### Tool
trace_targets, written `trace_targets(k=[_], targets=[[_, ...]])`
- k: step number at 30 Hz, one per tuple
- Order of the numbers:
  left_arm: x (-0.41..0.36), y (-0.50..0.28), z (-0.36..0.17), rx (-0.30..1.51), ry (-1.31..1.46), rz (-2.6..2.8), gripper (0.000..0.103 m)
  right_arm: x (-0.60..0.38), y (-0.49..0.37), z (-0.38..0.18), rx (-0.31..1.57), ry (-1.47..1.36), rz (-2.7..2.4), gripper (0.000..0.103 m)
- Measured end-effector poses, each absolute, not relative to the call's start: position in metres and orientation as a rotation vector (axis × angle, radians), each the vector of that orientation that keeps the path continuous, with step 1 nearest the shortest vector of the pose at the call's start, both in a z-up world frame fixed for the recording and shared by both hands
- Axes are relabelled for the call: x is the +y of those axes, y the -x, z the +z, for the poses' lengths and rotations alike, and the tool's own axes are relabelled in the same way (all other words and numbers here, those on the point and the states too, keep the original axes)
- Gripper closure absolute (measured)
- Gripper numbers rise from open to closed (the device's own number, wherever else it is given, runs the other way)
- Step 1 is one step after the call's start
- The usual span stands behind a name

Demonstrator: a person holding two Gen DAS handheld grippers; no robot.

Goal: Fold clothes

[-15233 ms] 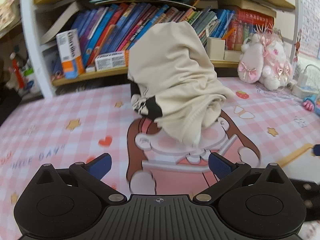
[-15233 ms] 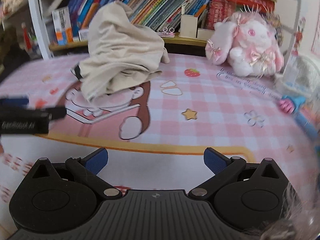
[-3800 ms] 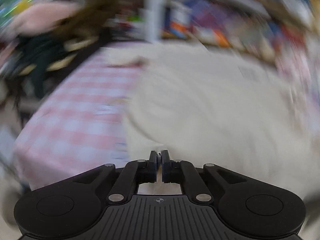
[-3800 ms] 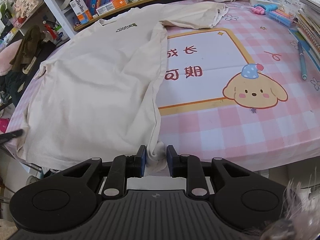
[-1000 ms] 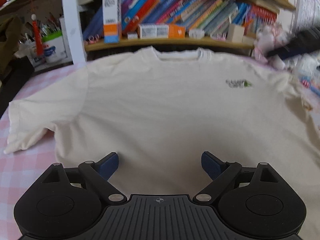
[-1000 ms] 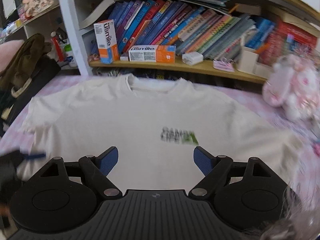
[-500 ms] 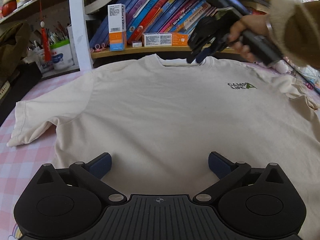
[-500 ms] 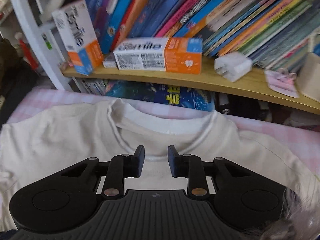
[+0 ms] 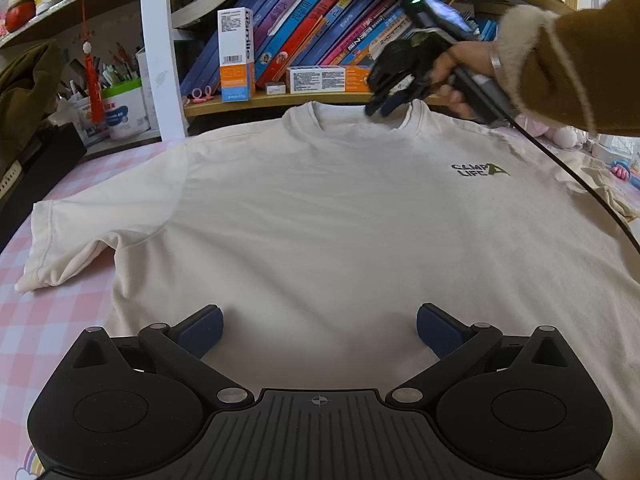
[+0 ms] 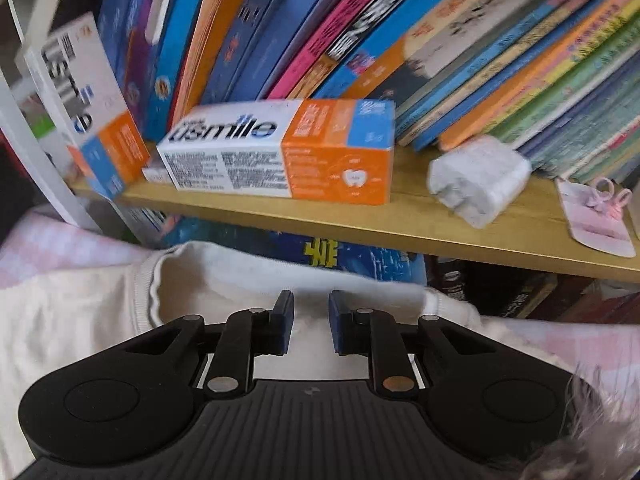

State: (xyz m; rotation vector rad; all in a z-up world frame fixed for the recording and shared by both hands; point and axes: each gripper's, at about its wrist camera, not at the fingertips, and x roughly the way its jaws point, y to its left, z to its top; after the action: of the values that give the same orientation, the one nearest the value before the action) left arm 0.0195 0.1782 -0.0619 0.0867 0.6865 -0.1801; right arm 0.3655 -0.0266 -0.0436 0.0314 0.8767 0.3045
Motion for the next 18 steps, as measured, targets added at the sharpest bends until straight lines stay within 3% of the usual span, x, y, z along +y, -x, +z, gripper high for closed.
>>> trace_targets(k=[8,18], targets=[[0.178,-0.019,-0.062,0.687,-0.086,-0.18,0.0,-0.072,-0.31,-0.026,0.803,0.025,0.261,0.081],[0.179,-0.019,-0.062,0.686,-0.087,-0.179,0.0,-0.091,-0.36,-0.052,0.863,-0.094,0.136,0.08]])
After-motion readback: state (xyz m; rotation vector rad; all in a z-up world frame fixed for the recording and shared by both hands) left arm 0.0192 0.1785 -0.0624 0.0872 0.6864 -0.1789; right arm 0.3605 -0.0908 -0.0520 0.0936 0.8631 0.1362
